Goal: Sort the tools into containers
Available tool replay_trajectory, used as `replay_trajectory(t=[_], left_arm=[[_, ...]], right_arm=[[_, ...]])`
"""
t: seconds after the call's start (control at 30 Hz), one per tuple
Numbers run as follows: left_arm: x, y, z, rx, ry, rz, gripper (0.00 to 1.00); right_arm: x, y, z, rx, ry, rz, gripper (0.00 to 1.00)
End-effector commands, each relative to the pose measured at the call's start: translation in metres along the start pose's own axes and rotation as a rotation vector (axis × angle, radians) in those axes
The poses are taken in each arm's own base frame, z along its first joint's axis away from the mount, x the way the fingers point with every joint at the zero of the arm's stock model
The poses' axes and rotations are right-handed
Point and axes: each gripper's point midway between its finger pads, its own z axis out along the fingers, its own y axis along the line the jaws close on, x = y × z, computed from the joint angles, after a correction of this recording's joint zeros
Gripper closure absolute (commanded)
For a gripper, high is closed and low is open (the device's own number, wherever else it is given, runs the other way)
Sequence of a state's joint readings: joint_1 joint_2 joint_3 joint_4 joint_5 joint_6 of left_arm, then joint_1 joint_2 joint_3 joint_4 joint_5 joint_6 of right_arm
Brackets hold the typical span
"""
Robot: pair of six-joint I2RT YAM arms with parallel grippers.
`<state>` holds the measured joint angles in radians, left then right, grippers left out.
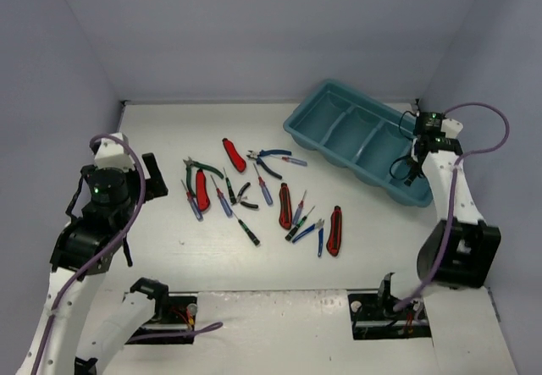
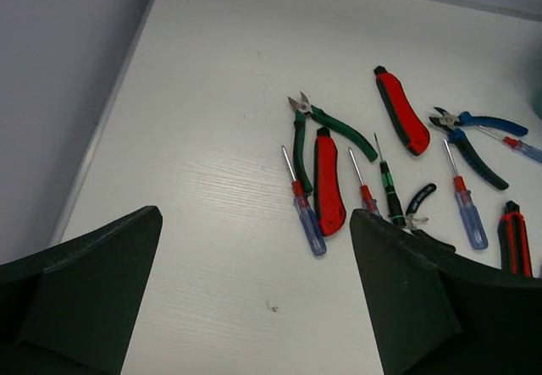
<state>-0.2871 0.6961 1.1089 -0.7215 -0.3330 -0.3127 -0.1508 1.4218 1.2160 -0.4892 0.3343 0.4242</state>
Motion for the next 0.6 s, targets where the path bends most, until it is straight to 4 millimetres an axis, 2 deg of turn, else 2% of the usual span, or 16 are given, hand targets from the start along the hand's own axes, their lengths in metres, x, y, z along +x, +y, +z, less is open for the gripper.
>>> replay_trajectory(t=[0.0,0.07,0.1,0.17,0.27,0.37,0.43,0.47,0.57], left_arm=[[-0.017,-0.027,0.003,0.107,-0.008,-0.066,0.08],[-0.012,-0.031,0.006,0.123,0.012,-0.065,0.08],[-0.01,-0.032,0.006,0.125,0.018,-0.063,0.08],[-0.006,-0.033,0.008,0.128,0.028,-0.06,0.08],[-0.004,-0.032,0.006,0.134,0.029,-0.05,0.08],[-0.004,-0.03,0.003,0.134,0.026,-0.042,0.08],[-0.005,-0.03,0.002,0.135,0.023,-0.044,0.08],[-0.005,-0.03,0.002,0.135,0.023,-0.045,0.08],[-0.004,-0.031,0.004,0.13,0.041,-0.038,0.08]], right_arm=[[0.0,0.015,0.038,-0.112,0.106,-0.007,1.0],[0.003,0.018,0.054,-0.111,0.145,-0.002,0.97],[0.004,0.018,0.059,-0.11,0.155,-0.002,0.92],[0.0,0.019,0.066,-0.104,0.158,-0.001,0.77],[-0.015,0.017,0.06,-0.094,0.113,-0.004,0.5],[-0.039,0.021,0.032,-0.125,0.024,-0.004,0.29],[-0.044,0.036,0.01,-0.178,-0.017,-0.011,0.27],[-0.044,0.045,-0.004,-0.212,-0.035,-0.01,0.27],[-0.022,0.071,-0.051,-0.329,-0.053,0.022,0.23]])
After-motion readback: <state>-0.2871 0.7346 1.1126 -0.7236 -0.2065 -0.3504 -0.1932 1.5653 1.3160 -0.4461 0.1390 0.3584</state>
